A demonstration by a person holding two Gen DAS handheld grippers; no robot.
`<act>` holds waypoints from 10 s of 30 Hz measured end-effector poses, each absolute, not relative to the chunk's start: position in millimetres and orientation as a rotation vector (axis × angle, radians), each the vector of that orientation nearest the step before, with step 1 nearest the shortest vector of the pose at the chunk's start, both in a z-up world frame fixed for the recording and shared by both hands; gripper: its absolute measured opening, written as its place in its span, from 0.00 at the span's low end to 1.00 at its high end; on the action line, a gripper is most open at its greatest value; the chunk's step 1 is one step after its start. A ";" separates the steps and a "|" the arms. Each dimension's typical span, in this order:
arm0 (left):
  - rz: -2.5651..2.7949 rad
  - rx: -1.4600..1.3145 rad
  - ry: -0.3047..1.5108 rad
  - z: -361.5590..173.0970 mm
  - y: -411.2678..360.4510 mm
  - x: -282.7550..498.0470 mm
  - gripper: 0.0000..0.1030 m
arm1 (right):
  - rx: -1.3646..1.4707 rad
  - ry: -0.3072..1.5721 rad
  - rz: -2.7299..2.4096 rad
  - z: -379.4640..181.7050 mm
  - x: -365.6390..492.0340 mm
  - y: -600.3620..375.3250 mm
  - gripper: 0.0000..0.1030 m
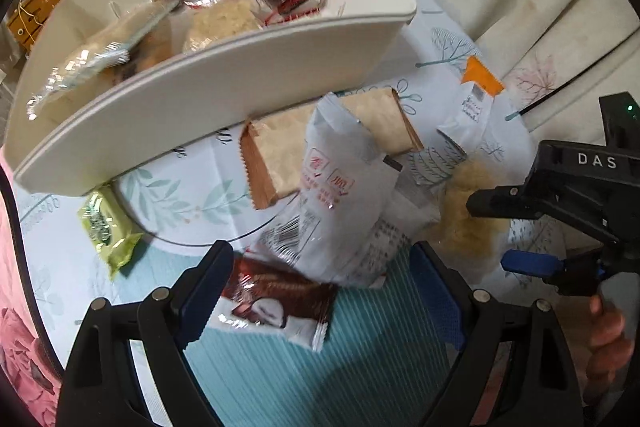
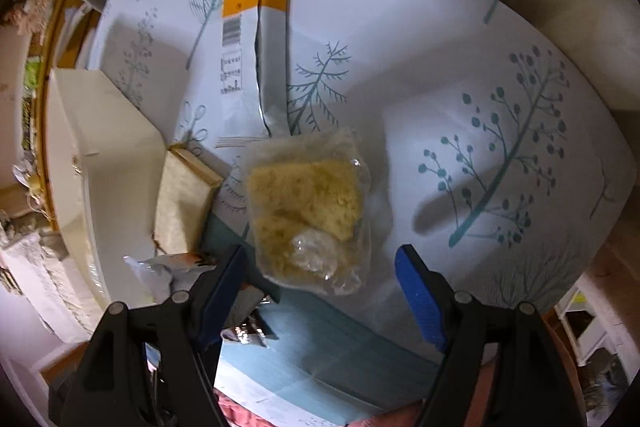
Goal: Organize snacks
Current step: 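Grasp the white crispy-snack bag with the left gripper while the right grasps the cookie bag, then lift both bags and carry them toward the tray with both grippers, then open both grippers over the tray and withdraw toward the remaining snacks, then grasp the orange-topped bar with the right gripper while the left grasps the chocolate pastry, then carry the bar and pastry over the tray and open both grippers, then move the left gripper to the green-yellow packet and the right to the wafer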
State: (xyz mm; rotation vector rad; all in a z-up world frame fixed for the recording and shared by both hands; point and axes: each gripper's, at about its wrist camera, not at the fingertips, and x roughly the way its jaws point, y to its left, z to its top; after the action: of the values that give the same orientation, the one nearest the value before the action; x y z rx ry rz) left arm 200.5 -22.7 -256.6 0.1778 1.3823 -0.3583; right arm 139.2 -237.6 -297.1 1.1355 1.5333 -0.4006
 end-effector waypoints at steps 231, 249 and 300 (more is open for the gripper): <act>-0.130 -0.026 1.331 -118.1 146.8 298.9 0.37 | 0.734 1.278 -0.358 -216.8 242.2 -223.8 0.30; -0.180 -0.175 1.270 -163.7 157.6 350.4 0.37 | 0.589 0.989 -0.107 -159.7 272.8 -165.6 0.31; 0.186 -0.329 1.338 -216.4 139.6 210.5 0.80 | 0.306 1.198 0.269 -198.3 221.3 -164.2 0.71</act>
State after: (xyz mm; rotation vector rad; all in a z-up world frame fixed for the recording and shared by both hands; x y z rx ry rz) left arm 210.5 139.6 -216.4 -0.3293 1.3383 0.1861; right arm 221.3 -164.2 -198.3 0.3064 1.1983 0.2691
